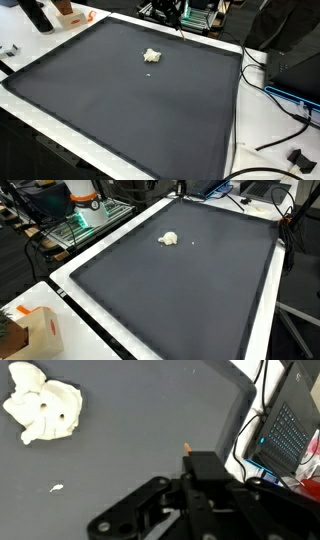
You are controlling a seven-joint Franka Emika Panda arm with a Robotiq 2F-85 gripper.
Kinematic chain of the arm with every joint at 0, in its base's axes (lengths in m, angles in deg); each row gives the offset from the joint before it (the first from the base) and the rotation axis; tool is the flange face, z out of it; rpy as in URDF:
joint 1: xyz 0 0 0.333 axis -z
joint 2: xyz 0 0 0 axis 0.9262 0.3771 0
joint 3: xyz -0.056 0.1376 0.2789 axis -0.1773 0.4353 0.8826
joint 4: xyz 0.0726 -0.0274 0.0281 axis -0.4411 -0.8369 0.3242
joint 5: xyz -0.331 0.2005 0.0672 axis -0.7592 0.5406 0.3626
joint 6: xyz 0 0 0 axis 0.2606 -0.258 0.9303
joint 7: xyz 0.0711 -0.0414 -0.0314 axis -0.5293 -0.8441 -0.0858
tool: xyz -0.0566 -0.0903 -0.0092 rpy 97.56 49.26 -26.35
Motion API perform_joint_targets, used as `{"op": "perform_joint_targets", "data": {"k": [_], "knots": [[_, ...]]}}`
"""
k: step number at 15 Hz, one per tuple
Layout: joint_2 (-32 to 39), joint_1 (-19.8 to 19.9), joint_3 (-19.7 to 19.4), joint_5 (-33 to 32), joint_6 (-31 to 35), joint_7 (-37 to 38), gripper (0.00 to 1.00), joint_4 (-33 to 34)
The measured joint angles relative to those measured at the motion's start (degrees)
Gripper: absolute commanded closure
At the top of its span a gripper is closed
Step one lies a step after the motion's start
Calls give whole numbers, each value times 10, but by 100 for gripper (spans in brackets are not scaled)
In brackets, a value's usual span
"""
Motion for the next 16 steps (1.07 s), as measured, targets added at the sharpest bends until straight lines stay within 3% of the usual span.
{"op": "perform_joint_targets", "data": {"k": [16], "knots": [[75, 65, -9, 64, 0, -15, 97, 2]]}}
